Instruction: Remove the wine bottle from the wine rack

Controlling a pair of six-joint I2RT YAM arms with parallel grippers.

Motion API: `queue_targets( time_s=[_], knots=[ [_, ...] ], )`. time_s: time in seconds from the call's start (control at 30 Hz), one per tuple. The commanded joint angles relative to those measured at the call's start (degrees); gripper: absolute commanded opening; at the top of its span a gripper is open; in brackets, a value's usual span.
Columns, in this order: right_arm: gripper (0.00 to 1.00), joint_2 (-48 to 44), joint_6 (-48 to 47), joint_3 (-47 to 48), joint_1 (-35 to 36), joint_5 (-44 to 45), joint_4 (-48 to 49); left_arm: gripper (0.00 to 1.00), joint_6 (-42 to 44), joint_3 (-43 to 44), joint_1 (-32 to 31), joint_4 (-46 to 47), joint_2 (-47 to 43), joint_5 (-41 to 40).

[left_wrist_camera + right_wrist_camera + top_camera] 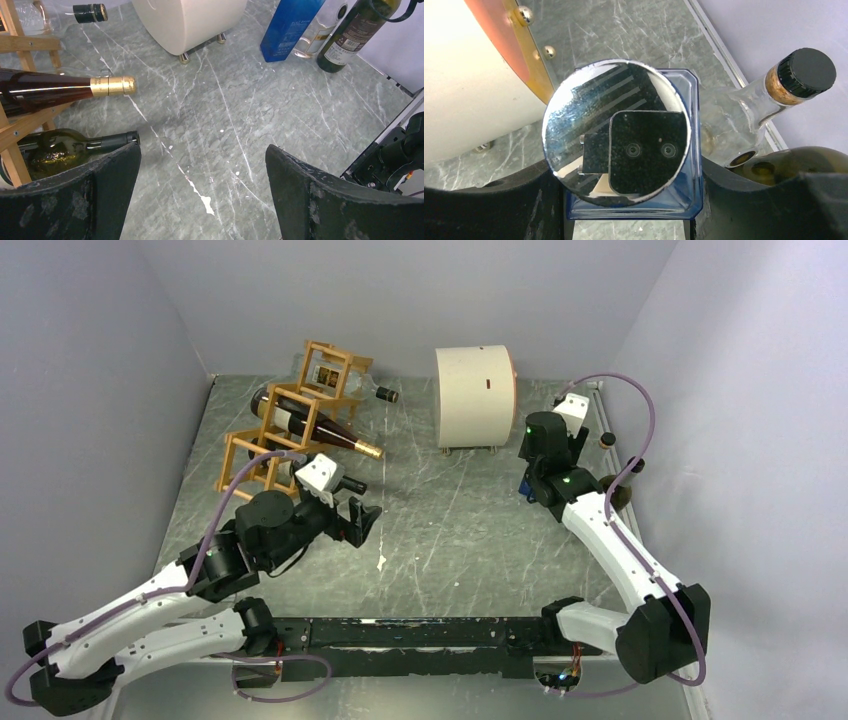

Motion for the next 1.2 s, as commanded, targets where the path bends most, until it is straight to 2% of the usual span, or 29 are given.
queue_targets(
  time_s=[0.0,0.17,0.33,0.43,0.53,0.97,1.17],
  knots=[
    [0.02,-0.89,2.22,0.01,-0.83,-0.04,6.43,0.98,-0.88,1.98,-0.21,0.15,0.44,-0.61],
    [0.28,-0.56,2.27,-0.22,-0.9,-0.53,6.21,0.97,-0.97,2.54,-0.21,0.24,0.79,-0.96],
    [0.48,-1.22,2.01,-0.29,-0.98,-1.13,5.54,0.97,-1.74,3.76,-0.22,-1.13,0.75,-0.21],
    [0.63,-1.47,1.86,-0.15,-0.93,-1.37,5.34,0.97,-2.06,3.49,-0.21,-1.23,0.09,-1.12],
    [0.7,-1.35,1.92,0.99,-0.96,-2.03,3.69,0.97,-2.44,3.4,-0.22,-1.1,-0.42,-0.94],
    [0.87,-3.94,0.8,5.76,-0.93,-2.94,-0.69,0.97,-2.53,3.94,-0.21,-2.0,-1.36,-2.3],
    [0.89,-6.8,-0.97,8.12,-1.0,-5.24,-3.99,0.97,-2.55,4.7,-0.21,-2.14,-1.23,-1.65]
  ],
)
